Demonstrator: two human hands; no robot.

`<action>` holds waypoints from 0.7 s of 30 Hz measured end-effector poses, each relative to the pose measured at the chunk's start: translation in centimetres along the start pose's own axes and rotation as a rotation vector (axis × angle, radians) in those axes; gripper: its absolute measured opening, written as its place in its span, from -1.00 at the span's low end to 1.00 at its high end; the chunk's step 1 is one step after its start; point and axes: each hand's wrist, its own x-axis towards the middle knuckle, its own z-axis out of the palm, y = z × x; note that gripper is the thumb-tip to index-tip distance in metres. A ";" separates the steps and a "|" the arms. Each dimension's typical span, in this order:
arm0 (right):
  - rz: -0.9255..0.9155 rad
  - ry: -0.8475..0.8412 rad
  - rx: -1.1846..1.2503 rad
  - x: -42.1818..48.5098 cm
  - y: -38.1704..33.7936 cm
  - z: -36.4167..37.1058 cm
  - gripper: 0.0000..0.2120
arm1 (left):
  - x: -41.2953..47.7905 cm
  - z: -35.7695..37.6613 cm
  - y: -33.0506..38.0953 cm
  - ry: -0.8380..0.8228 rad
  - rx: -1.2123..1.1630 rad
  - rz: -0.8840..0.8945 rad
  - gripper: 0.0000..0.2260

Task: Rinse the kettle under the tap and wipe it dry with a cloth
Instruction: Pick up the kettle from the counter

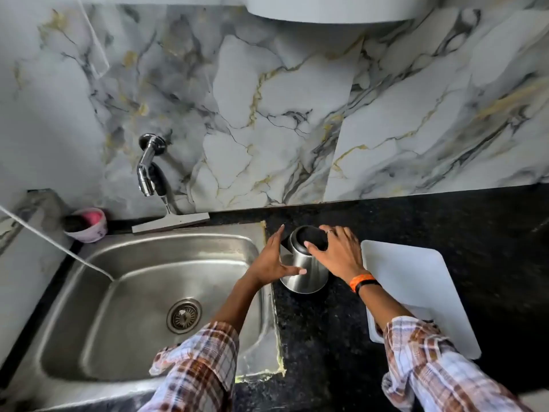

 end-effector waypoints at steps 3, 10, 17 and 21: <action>0.035 -0.079 0.063 1.2 0.5 -0.2 -0.31 | 0.9 1.1 0.1 0.004 -0.020 -0.014 0.16; 0.043 -0.295 0.092 3.0 0.7 -1.0 -0.17 | 2.1 2.3 -0.1 0.044 0.068 -0.031 0.14; -0.066 -0.167 0.039 3.4 0.7 -0.3 -0.25 | 2.7 2.1 -0.3 0.042 0.635 0.006 0.33; -0.108 -0.147 0.042 3.5 1.0 -0.2 -0.30 | 2.5 1.9 0.0 0.042 0.715 0.016 0.31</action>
